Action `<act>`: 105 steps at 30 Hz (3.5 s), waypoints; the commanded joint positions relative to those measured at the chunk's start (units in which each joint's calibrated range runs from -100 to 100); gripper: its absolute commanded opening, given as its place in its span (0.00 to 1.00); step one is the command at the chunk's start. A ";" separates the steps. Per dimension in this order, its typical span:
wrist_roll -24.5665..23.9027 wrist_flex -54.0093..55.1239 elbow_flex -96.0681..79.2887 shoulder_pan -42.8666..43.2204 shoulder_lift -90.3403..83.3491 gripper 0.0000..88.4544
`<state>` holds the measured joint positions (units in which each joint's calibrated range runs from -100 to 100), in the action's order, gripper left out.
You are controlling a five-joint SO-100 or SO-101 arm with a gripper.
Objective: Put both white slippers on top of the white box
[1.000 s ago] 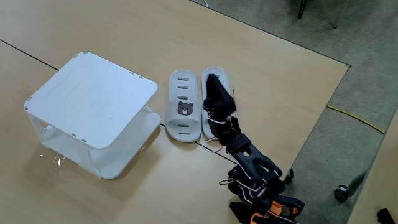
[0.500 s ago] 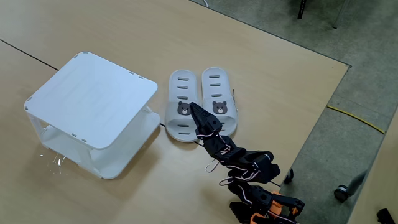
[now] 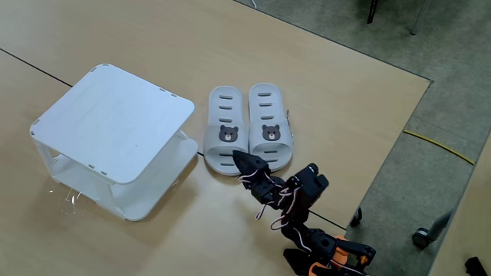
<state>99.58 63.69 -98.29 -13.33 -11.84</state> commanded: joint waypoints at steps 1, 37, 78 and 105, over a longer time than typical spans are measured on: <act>0.42 1.02 0.10 0.01 4.89 0.01; 0.42 3.35 22.74 -4.10 19.28 0.31; 0.42 -8.47 57.74 -10.84 20.88 0.01; 0.42 -58.51 91.66 -2.04 -11.93 0.01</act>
<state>99.58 5.32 -13.30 -19.85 -18.02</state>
